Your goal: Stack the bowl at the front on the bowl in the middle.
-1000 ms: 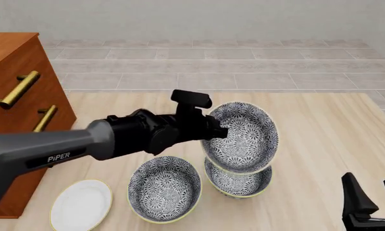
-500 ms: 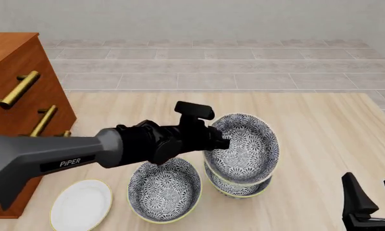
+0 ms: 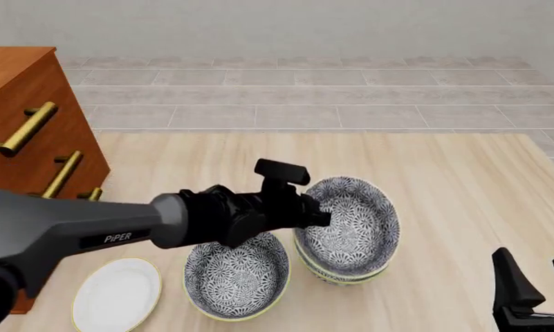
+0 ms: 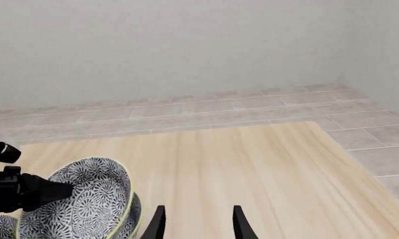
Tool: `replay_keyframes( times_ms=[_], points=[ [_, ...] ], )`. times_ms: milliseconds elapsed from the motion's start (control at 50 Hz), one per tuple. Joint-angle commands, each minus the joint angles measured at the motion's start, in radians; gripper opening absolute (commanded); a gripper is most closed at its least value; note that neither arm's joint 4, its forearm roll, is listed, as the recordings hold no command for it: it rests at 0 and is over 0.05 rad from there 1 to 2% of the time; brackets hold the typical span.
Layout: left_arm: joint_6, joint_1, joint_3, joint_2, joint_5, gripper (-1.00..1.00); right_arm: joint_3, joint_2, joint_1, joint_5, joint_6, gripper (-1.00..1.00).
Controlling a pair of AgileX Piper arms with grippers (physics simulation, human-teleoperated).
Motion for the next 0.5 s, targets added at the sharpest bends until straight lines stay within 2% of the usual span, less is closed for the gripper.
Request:
replay_keyframes(
  times_ms=[20,340,360,500],
  points=[
    [-0.001,-0.005,0.001,0.010,-0.011,-1.00,0.000,0.001,-0.001,0.000,0.001,1.00],
    [0.008,-0.012,-0.016,0.036,0.007,-1.00,0.000,0.002,-0.004,-0.001,0.002,1.00],
    [0.008,-0.012,-0.017,0.036,0.008,1.00,0.000,0.002,-0.005,-0.001,0.000,1.00],
    [0.008,-0.025,-0.019,0.038,0.012,1.00,0.000,0.002,-0.005,-0.001,0.001,1.00]
  ],
)
